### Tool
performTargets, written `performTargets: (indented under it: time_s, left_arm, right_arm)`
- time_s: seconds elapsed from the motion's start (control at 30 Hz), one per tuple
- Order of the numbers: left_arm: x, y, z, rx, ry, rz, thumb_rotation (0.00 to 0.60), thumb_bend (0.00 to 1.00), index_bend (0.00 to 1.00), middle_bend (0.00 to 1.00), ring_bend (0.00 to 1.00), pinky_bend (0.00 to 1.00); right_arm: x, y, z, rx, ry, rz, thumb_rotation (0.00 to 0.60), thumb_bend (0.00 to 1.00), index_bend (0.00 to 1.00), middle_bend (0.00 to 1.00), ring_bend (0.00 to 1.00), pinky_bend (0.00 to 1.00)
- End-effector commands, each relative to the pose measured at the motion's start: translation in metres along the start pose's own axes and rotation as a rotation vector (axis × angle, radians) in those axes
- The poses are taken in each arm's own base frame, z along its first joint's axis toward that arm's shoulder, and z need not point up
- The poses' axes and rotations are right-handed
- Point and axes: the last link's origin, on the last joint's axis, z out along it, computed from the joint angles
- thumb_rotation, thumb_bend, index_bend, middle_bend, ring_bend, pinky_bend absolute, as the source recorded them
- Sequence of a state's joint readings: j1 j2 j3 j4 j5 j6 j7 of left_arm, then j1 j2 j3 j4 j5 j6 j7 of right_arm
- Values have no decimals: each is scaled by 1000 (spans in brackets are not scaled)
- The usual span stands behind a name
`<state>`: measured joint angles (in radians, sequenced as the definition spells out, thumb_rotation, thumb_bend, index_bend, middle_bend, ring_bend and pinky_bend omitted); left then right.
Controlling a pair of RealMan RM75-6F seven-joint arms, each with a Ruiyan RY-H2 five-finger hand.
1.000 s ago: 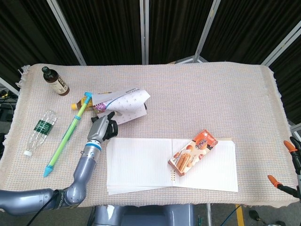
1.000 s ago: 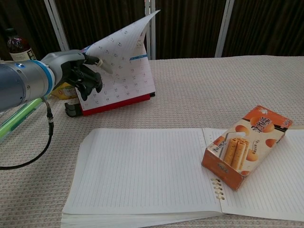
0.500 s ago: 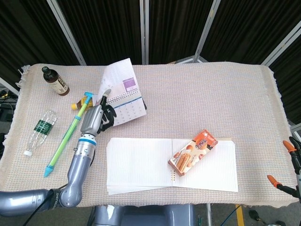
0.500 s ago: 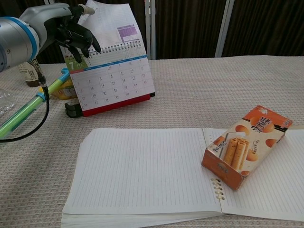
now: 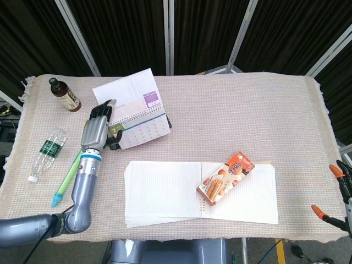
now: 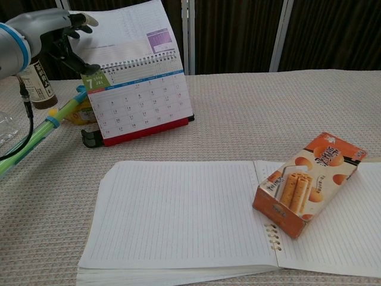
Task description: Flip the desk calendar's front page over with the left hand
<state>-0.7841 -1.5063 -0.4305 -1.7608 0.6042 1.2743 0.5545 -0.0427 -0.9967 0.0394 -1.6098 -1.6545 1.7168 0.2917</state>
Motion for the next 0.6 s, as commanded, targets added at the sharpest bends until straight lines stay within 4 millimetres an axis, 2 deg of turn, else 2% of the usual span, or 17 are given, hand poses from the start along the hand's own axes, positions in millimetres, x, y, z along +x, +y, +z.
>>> performTargets:
  time_s: [0.03, 0.2, 0.6]
  left_arm:
    - [-2, -14, 7, 54, -80, 78, 600, 315, 0, 0, 0, 0]
    - [-4, -24, 13, 98, -120, 69, 600, 265, 0, 0, 0, 0]
    - [3, -30, 7, 71, -108, 30, 600, 266, 0, 0, 0, 2]
  right_arm:
    - [1, 0, 0, 1, 3, 4, 600, 71, 5, 0, 0, 0]
    - [0, -1, -1, 4, -2, 3, 600, 71, 4, 0, 0, 0]
    - [0, -2, -2, 9, 1, 1, 600, 71, 5, 0, 0, 0]
